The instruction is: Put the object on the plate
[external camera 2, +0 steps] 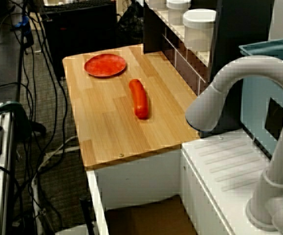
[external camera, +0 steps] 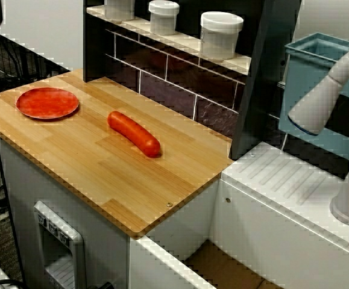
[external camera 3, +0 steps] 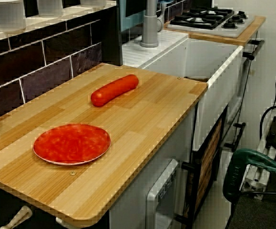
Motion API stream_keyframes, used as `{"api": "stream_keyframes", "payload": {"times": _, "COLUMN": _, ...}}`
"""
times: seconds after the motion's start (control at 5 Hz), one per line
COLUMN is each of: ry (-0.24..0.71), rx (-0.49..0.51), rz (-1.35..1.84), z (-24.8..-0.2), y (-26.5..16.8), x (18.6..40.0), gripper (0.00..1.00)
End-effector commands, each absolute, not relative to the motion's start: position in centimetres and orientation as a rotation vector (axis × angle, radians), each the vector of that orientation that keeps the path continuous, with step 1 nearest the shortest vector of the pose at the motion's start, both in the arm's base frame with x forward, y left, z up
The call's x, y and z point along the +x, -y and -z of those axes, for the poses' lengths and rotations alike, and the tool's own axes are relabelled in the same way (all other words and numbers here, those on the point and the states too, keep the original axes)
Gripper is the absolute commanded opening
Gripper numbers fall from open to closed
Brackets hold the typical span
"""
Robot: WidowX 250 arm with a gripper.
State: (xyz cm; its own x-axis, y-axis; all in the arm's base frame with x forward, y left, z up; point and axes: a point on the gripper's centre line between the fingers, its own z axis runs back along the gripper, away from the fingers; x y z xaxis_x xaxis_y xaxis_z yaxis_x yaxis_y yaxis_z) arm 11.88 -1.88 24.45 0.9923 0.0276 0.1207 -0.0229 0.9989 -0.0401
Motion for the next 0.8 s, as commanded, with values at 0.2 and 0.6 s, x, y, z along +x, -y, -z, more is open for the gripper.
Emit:
{"api": "stream_keyframes", "payload": {"times": 0.2, "ry": 0.1, "rx": 0.089, "rz": 0.219, "z": -22.4, "y": 0.4, "x": 16.7, "gripper": 1.0}}
{"api": "stream_keyframes", "payload": {"times": 0.6, "ry": 0.122, "rx": 0.171, "rz": 0.463, "z": -20.4, "y": -1.7, "x": 22.3, "gripper": 1.0}}
